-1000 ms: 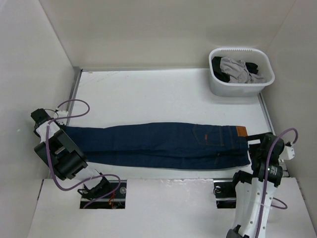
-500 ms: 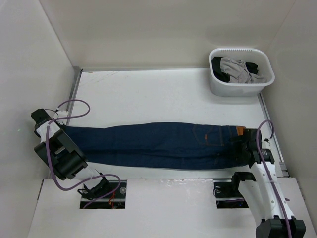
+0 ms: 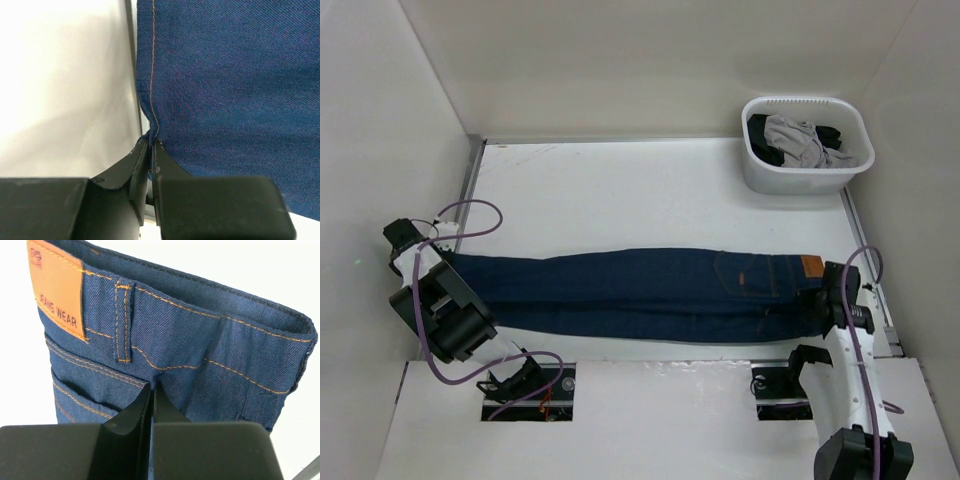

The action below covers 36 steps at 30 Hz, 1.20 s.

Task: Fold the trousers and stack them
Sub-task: Fold the trousers

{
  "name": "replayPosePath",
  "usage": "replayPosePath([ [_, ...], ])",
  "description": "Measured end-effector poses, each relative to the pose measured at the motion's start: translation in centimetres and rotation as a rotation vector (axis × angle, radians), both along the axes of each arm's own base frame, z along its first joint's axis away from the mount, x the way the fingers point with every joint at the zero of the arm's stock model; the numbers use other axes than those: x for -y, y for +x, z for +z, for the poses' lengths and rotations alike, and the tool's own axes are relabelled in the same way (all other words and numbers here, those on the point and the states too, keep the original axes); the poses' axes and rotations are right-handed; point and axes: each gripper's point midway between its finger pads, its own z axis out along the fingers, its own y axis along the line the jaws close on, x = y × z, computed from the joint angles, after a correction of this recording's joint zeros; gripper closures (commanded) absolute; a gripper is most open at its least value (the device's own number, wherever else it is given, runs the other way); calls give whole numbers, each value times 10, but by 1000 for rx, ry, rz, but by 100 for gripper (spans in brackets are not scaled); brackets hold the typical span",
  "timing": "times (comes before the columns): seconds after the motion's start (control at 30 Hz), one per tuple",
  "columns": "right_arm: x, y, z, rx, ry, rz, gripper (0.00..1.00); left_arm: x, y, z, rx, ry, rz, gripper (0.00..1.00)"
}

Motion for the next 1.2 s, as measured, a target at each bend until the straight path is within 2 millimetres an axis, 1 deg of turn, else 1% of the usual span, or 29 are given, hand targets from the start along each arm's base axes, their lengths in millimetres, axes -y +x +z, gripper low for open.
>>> replayPosePath([
  [0.07, 3, -2, 3, 3, -11, 9, 100, 2, 1, 0, 1, -8, -3, 96],
  [0.13, 6, -3, 14, 17, -29, 22, 100, 4, 2, 1, 4, -17, -7, 96],
  [0.2, 7, -2, 33, 53, -56, 43, 100, 6, 3, 4, 12, -20, -10, 96],
  [0.3, 6, 2, 69, 138, -97, 68, 100, 7, 4, 14, 34, -12, -16, 97],
  [0.37, 3, 1, 79, 168, -107, 85, 100, 7, 4, 21, 47, 1, -18, 97],
  [0.4, 0, -3, 77, 161, -104, 93, 100, 7, 4, 24, 52, 7, -20, 97],
  [0.47, -6, -13, 69, 119, -92, 107, 100, 7, 3, 30, 57, 19, -28, 97],
  [0.5, -9, -19, 65, 100, -89, 115, 99, 7, 3, 32, 58, 24, -34, 96],
  [0.53, -12, -24, 62, 82, -86, 123, 94, 7, 2, 33, 55, 30, -41, 95],
  [0.57, -15, -28, 60, 69, -81, 128, 93, 7, 0, 33, 48, 36, -49, 94],
  [0.6, -18, -33, 58, 46, -79, 133, 93, 6, -2, 31, 38, 42, -55, 93],
  [0.7, -23, -47, 57, -41, -87, 142, 88, 8, -13, 19, -14, 50, -73, 87],
  [0.73, -24, -49, 60, -57, -92, 139, 84, 10, -18, 14, -33, 48, -77, 85],
  [0.77, -24, -51, 64, -62, -96, 136, 77, 11, -21, 10, -49, 47, -80, 83],
  [0.83, -25, -52, 75, -36, -97, 122, 69, 11, -25, 7, -70, 48, -87, 79],
  [0.87, -26, -52, 81, -13, -90, 115, 62, 11, -25, 6, -74, 51, -89, 75],
  [0.9, -28, -52, 83, 4, -78, 110, 56, 10, -25, 7, -78, 56, -92, 71],
  [0.93, -30, -54, 83, 11, -66, 107, 40, 9, -26, 6, -84, 60, -94, 67],
  [0.97, -32, -56, 81, 9, -51, 103, 11, 8, -27, 6, -90, 63, -95, 63],
  [1.0, -34, -58, 78, 1, -39, 102, 0, 8, -27, 6, -95, 66, -97, 59],
  [1.03, -37, -60, 74, -16, -28, 110, 0, 7, -27, 5, -101, 68, -99, 56],
  [1.1, -42, -58, 68, -28, -5, 106, 0, 8, -26, 7, -109, 77, -107, 51],
  [1.13, -45, -56, 64, -40, 1, 102, 0, 9, -22, 9, -109, 82, -118, 48],
  [1.2, -49, -52, 53, -76, 10, 100, 0, 14, -11, 15, -101, 96, -155, 47],
])
